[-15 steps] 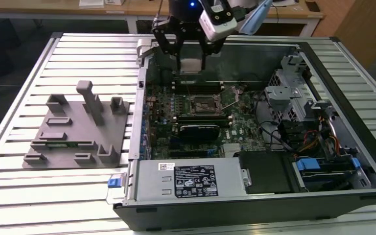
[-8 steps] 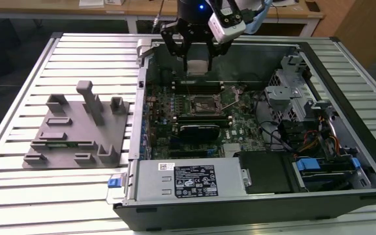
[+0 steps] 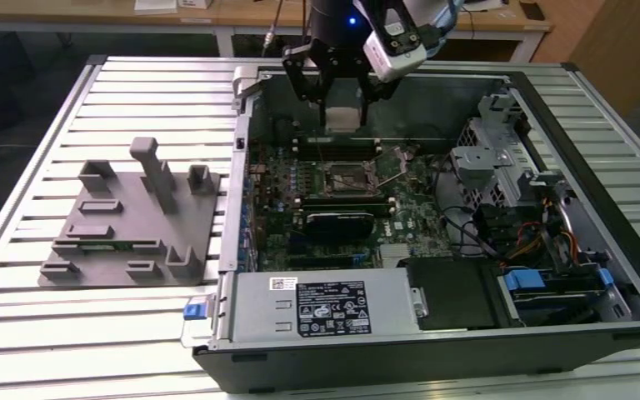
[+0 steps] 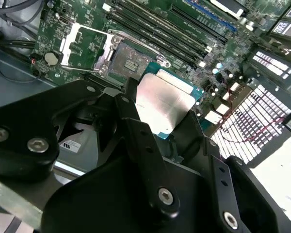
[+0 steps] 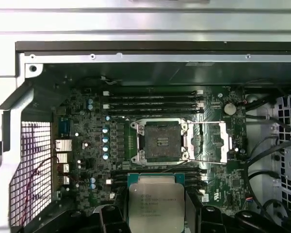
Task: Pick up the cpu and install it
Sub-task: 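Pick up the cpu and move it towards the insertion slot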
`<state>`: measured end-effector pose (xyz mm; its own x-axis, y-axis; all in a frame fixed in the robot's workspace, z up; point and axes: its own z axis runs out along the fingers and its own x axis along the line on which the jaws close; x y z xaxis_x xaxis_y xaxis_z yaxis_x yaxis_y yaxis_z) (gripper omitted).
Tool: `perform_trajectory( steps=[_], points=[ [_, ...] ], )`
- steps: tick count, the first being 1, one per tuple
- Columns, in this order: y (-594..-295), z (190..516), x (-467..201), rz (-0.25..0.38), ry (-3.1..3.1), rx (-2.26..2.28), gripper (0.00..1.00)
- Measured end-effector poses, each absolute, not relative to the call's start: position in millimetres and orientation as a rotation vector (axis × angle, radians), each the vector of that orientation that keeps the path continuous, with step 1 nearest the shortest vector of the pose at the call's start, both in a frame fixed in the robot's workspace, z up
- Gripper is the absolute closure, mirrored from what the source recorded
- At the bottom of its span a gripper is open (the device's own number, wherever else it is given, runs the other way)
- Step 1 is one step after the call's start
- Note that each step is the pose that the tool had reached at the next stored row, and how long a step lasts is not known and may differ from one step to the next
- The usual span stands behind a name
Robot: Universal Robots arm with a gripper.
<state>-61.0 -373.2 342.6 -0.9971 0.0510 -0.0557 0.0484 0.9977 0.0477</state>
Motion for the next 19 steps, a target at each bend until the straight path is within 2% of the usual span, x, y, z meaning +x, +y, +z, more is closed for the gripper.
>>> perform_trajectory(
  steps=[19],
  points=[
    [-373.2,324.8,-49.3,0.071,3.083,0.077,0.45]
  ],
)
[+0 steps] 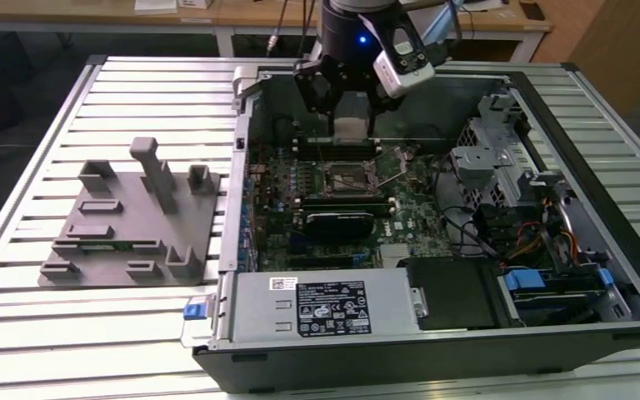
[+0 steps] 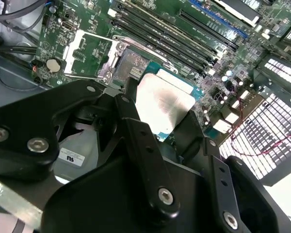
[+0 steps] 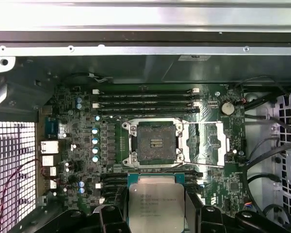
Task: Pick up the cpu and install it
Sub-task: 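Pick up the cpu and move it towards the insertion slot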
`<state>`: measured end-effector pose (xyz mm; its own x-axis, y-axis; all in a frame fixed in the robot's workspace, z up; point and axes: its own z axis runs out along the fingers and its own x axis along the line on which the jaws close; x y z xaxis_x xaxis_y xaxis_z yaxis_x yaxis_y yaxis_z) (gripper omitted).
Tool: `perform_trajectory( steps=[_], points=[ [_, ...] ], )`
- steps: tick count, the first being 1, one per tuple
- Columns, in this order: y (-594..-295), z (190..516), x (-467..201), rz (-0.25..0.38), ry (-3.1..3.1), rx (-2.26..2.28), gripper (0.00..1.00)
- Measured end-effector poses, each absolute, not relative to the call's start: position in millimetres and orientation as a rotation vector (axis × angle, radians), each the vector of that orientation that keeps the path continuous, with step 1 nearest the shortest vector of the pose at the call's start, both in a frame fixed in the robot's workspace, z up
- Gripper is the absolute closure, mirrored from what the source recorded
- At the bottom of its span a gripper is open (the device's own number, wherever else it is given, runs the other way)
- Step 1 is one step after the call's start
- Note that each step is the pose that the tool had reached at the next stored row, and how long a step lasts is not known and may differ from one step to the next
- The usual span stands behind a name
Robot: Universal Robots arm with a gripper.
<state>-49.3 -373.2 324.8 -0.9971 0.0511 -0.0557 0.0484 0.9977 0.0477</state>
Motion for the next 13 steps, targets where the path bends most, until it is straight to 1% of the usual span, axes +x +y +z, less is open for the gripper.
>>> perform_trajectory(
  steps=[13],
  points=[
    [-372.7,306.4,-46.0,0.071,3.088,0.077,0.45]
  ],
)
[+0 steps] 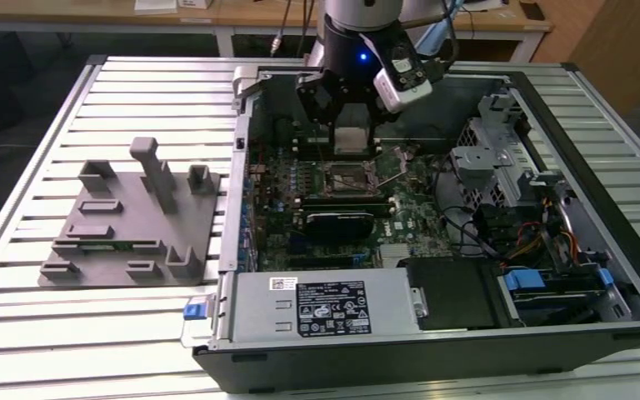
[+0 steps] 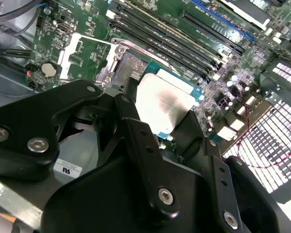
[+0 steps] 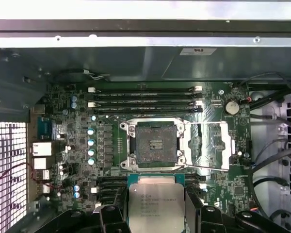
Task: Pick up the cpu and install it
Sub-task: 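Pick up the cpu and move it towards the insertion slot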
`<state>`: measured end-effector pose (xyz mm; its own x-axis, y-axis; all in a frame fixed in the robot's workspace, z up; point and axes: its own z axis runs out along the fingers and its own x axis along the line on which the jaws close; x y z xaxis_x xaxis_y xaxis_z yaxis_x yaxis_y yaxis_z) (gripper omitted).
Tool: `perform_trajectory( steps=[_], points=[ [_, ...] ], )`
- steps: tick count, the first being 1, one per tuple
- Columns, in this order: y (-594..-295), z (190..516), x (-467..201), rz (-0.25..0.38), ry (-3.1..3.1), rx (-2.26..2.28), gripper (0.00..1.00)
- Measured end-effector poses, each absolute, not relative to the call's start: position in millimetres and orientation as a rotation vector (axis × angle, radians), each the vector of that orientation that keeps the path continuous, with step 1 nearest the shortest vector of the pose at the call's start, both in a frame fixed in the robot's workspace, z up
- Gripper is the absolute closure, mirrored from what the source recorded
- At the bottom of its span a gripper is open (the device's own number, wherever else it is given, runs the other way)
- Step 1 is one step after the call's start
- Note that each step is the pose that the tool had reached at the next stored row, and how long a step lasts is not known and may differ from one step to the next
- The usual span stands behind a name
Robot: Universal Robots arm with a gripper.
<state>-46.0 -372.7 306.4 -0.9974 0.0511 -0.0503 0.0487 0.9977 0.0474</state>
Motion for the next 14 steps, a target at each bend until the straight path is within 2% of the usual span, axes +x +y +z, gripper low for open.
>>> perform_trajectory(
  steps=[14],
  points=[
    [-360.8,289.4,-43.6,0.071,3.094,0.067,0.45]
  ],
)
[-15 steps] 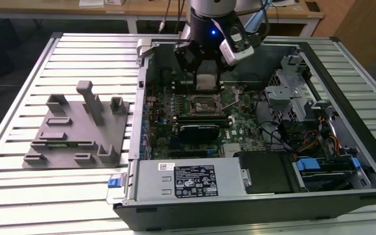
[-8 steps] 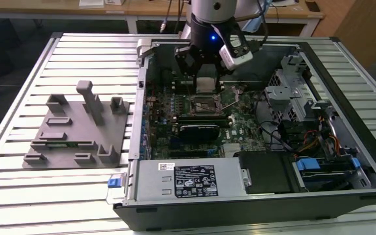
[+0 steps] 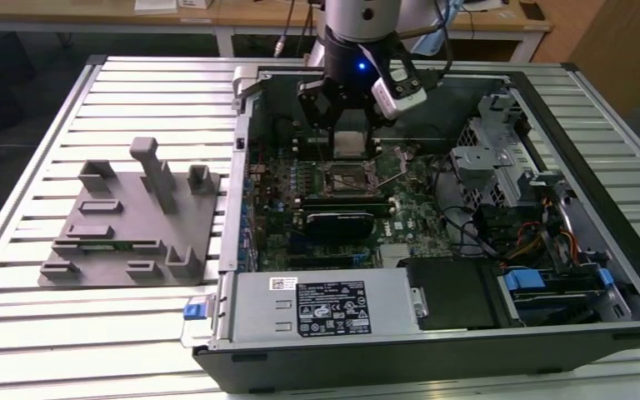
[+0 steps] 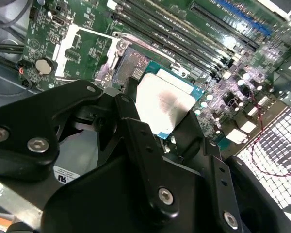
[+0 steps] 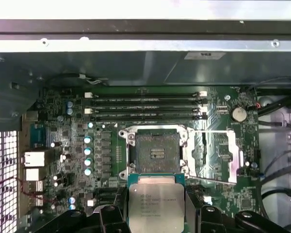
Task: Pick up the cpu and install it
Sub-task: 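Pick up the cpu and move it towards the insertion slot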
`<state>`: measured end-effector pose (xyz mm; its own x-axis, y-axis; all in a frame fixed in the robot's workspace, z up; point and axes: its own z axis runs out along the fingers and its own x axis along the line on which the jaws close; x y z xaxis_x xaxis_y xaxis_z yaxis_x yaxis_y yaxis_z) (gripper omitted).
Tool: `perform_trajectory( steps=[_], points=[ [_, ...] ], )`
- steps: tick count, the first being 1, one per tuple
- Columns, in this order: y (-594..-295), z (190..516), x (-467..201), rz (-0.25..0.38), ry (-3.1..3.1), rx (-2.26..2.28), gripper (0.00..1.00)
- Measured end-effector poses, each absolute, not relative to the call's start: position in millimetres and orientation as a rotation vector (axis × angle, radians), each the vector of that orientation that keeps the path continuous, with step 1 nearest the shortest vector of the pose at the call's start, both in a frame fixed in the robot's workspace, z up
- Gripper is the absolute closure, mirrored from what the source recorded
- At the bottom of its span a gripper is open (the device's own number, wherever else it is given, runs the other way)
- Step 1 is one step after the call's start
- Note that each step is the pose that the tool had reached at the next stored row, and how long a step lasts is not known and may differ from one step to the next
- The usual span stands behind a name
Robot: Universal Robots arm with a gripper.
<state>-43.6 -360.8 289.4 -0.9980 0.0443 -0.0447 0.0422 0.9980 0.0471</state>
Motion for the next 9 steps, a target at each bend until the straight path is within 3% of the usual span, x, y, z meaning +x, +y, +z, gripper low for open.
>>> perform_trajectory(
  steps=[9],
  points=[
    [-353.3,278.4,-40.2,0.071,3.095,0.057,0.45]
  ],
)
